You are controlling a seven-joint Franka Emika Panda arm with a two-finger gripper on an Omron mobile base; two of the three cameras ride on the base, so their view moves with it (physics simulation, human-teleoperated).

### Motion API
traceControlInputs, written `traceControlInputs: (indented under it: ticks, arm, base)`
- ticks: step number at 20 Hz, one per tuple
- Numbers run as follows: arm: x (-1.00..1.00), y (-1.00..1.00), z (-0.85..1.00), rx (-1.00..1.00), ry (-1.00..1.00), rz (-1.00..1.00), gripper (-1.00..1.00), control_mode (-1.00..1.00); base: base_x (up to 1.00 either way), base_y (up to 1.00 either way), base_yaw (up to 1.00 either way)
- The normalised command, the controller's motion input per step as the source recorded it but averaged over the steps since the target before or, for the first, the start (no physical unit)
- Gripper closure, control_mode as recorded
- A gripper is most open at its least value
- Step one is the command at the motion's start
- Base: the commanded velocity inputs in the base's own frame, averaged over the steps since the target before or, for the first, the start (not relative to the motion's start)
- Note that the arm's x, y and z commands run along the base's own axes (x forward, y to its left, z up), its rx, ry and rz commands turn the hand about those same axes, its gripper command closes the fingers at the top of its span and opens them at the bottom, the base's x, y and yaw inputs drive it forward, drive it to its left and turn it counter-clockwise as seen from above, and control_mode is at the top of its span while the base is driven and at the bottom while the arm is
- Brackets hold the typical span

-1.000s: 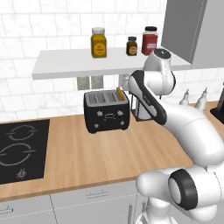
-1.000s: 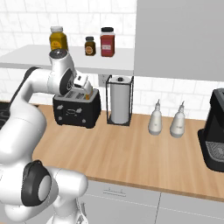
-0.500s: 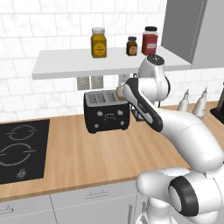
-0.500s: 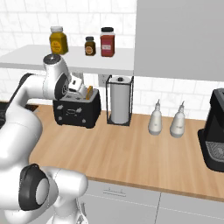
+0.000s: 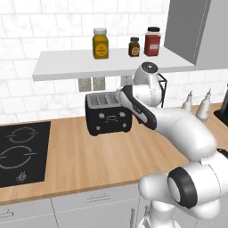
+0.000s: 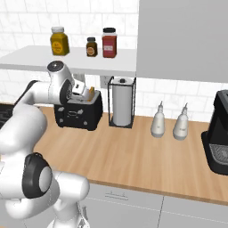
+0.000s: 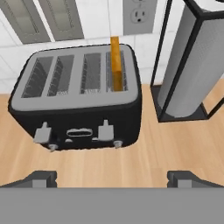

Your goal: Start the toaster. Once the lever pops up, take the bread to the plate on the dining counter.

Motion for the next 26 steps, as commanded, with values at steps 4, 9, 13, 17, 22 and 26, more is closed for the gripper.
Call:
traceControlInputs:
  ticks: [4, 9, 13, 17, 22, 26]
  arm:
    - [0.53, 0.00, -0.16, 0.00, -0.03, 0.00, -1.00, -1.00]
    - [0.48, 0.00, -0.16, -0.01, 0.00, 0.00, -1.00, -1.00]
    - [0.36, 0.00, -0.18, -0.02, 0.00, -0.01, -1.00, -1.00]
    - [0.34, -0.03, -0.17, -0.03, 0.00, -0.03, -1.00, -1.00]
    - [0.31, -0.03, -0.18, -0.02, 0.00, -0.03, -1.00, -1.00]
    - [0.31, -0.04, -0.13, 0.00, 0.00, -0.02, -1.00, -1.00]
  base:
    - [0.00, 0.00, 0.00]
    - [0.00, 0.00, 0.00]
    - [0.00, 0.00, 0.00]
    - [0.00, 0.00, 0.00]
    - [0.00, 0.00, 0.00]
    - [0.00, 0.00, 0.00]
